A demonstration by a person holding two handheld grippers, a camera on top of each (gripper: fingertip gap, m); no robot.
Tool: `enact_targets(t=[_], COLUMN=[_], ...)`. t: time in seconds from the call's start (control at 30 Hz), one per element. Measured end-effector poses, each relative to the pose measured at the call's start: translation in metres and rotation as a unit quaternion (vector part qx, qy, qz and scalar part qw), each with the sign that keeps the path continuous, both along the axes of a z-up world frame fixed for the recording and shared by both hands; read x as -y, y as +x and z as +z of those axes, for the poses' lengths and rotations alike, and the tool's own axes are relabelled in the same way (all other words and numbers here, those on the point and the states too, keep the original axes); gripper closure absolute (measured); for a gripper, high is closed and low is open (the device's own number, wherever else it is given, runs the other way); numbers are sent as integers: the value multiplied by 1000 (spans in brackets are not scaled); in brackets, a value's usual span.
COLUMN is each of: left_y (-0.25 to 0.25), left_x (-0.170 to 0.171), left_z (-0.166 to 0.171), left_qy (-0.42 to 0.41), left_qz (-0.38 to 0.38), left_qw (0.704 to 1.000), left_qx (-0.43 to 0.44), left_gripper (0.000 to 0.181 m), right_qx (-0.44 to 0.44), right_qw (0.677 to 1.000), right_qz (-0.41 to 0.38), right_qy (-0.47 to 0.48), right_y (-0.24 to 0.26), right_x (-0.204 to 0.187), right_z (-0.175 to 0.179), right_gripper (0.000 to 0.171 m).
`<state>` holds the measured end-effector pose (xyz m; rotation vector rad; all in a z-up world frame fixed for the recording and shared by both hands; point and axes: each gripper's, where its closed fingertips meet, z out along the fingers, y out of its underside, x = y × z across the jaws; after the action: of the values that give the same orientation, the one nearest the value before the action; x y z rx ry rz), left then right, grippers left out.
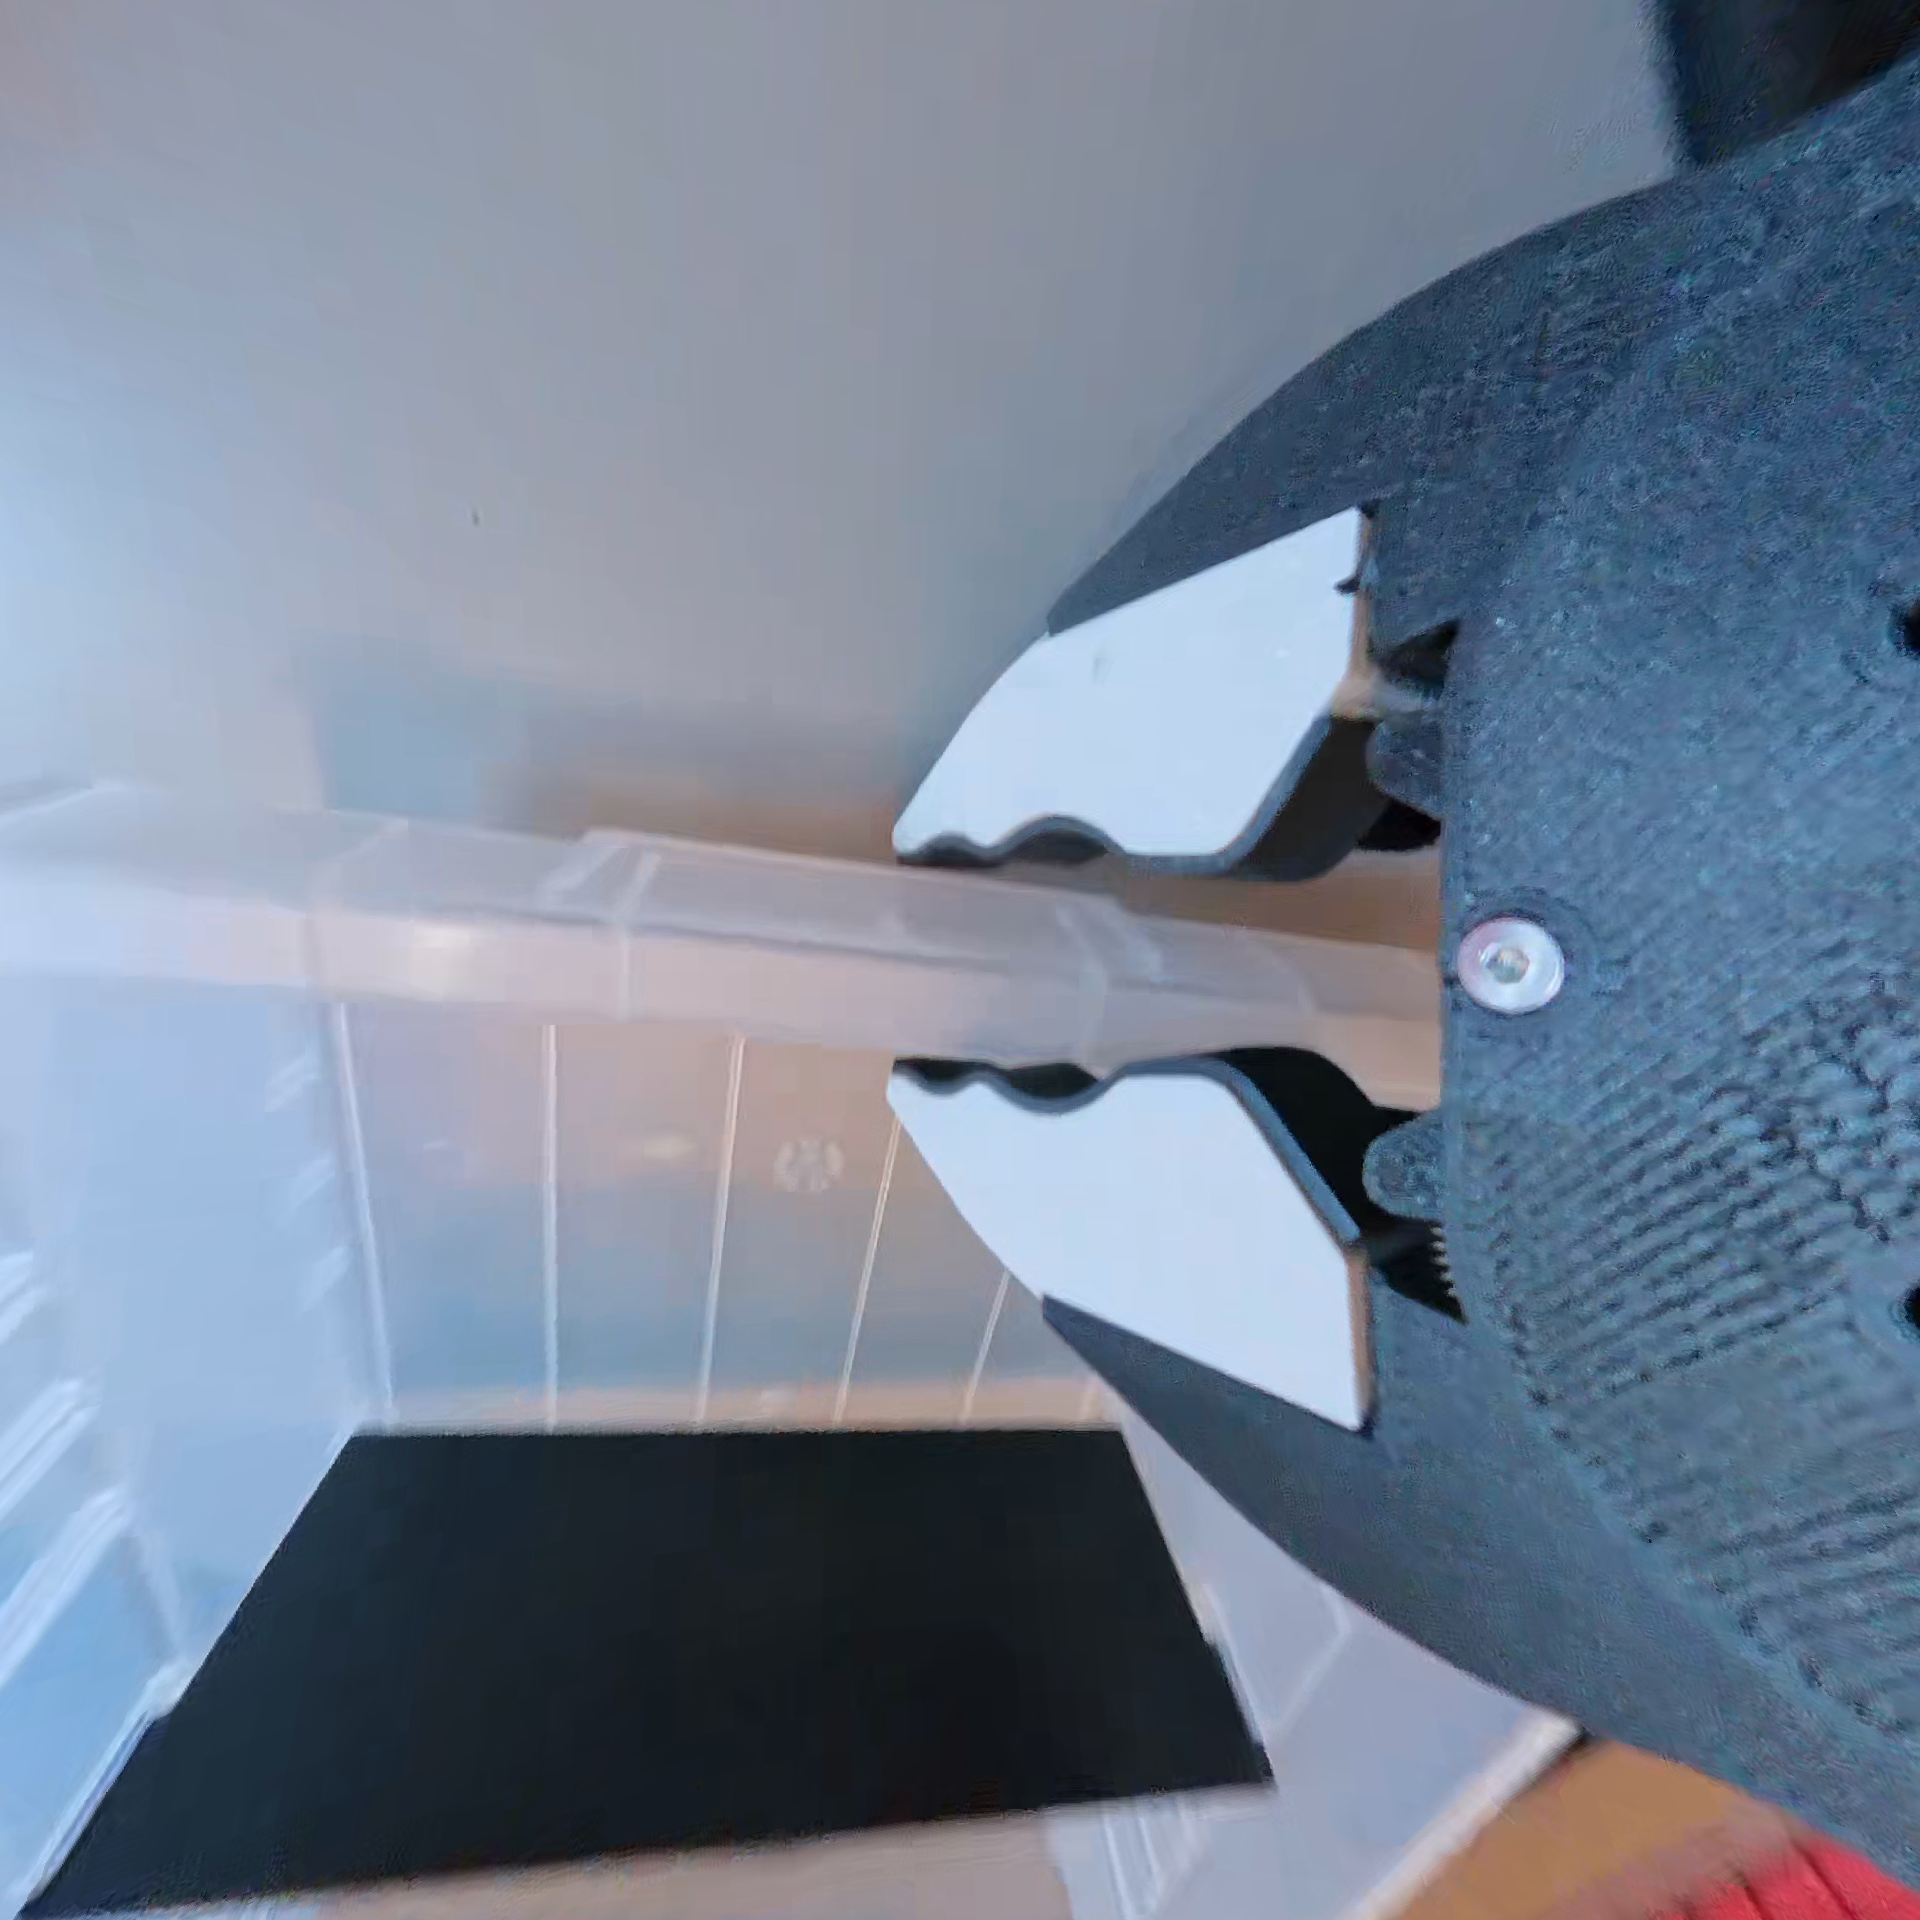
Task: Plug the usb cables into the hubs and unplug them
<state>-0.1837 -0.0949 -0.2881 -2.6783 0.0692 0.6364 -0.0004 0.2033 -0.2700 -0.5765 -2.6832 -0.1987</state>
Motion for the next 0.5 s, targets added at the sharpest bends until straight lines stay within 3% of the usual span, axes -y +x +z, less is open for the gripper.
enact_targets(t=[0.03,0.2,0.27,0.3,0.4,0.5], left_y=[-4,10,26,34,57,62], left_x=[-2,-18,-33,-42,-73,-104], left_z=[1,4,4,5,6,14], left_qy=[1,9,15,17,28,57], left_qz=[-11,-66,-100,-120,-184,-237], left_qw=[1000,995,991,988,978,961], left_qx=[-27,-71,-85,-91,-96,-128], left_gripper=[148,149,149,150,150,148], right_qx=[-6,-75,-87,-91,-159,-258], right_qw=[1000,997,994,988,952,903], right_qz=[4,3,-16,-23,-48,-133], right_qy=[2,6,-66,-121,-257,-317], right_y=[6,53,81,95,123,137], right_x=[7,34,58,74,100,72], right_z=[0,7,13,20,52,78], right_gripper=[139,140,125,126,125,127])
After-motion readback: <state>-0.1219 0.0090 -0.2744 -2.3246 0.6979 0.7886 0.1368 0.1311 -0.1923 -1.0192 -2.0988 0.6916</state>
